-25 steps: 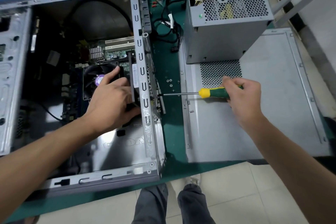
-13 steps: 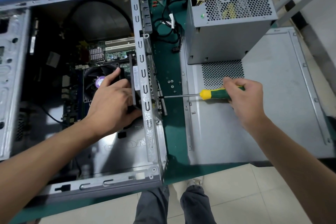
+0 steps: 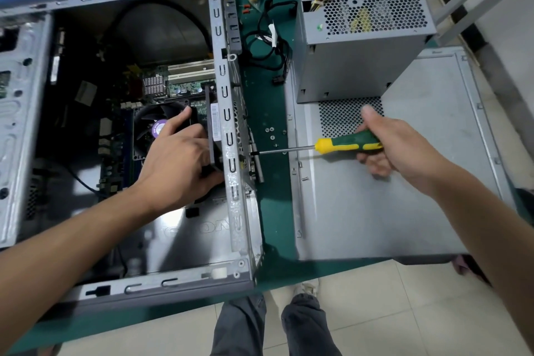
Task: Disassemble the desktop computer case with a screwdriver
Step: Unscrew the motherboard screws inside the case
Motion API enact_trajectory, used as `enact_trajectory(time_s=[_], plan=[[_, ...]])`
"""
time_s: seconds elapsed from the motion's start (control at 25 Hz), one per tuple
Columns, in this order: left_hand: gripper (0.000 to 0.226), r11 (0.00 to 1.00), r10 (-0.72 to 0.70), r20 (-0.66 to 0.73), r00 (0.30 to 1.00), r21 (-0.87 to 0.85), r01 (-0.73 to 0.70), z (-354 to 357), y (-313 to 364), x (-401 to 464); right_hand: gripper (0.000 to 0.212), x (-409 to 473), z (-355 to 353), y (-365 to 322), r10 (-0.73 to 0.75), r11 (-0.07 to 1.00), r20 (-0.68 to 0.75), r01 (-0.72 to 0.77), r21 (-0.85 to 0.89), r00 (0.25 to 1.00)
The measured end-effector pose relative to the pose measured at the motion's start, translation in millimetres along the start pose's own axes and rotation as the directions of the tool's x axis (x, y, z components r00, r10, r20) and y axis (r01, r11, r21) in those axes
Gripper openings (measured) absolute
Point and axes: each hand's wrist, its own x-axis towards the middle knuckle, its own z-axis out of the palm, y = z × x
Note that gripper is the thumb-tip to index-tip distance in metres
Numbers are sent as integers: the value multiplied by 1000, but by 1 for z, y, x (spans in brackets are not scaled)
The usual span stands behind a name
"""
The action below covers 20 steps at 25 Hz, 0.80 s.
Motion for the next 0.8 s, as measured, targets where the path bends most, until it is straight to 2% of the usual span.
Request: enact_trajectory(time_s=[0.04,0.08,0.16,0.24,0.28,0.32,0.36,0.4,0.44,0.48,0.56,0.64,0.68,0.76,0.8], plan=[[40,1000,9,-2,1000,4,-9,0,0,0,43,1,-2,1,11,995,14,-10,-97,1000],[40,1000,17,-3,1000,7,-17,0,0,0,37,1,-2,1,8,995,10,-7,-95,1000],[42,1000,12,3,1000,12,-12,0,0,0,9,0,-3,1,-12,991,37,7,132,999],[43,1000,6,9,1000,17,-6,0,0,0,26,-1,-5,1,-35,927,99,-5,375,995],[43,1000,7,10,1000,19,-8,0,0,0,23,-2,-5,0,-48,926,106,4,377,993],[43,1000,8,12,1000,21,-8,0,0,0,11,-2,-4,-2,-13,951,109,-21,309,994],[43,1000,8,13,1000,22,-9,-1,0,0,17,-4,-3,-4,32,987,97,-47,154,995],[44,1000,7,13,1000,23,-7,0,0,0,33,-4,-2,-5,83,996,77,-82,-20,994],[44,1000,3,12,1000,20,-3,0,0,0,38,-4,-1,-6,82,992,61,-76,-106,995],[45,1000,0,13,1000,16,0,0,0,0,32,-4,0,-6,46,995,46,-41,-92,998],[45,1000,4,18,1000,15,-4,0,0,0,9,-2,-2,-5,-3,986,60,-7,165,998],[45,1000,15,24,1000,19,-15,-1,0,0,34,-2,-6,-3,-45,921,132,-10,389,990],[45,1000,18,22,1000,18,-18,-1,0,0,36,-3,-7,-4,-59,914,150,-6,405,987],[44,1000,20,14,1000,12,-20,-2,1,0,18,-4,-5,-8,11,975,139,-41,220,990],[43,1000,22,9,1000,13,-22,-2,1,1,27,-4,-5,-10,68,997,107,-72,36,992]])
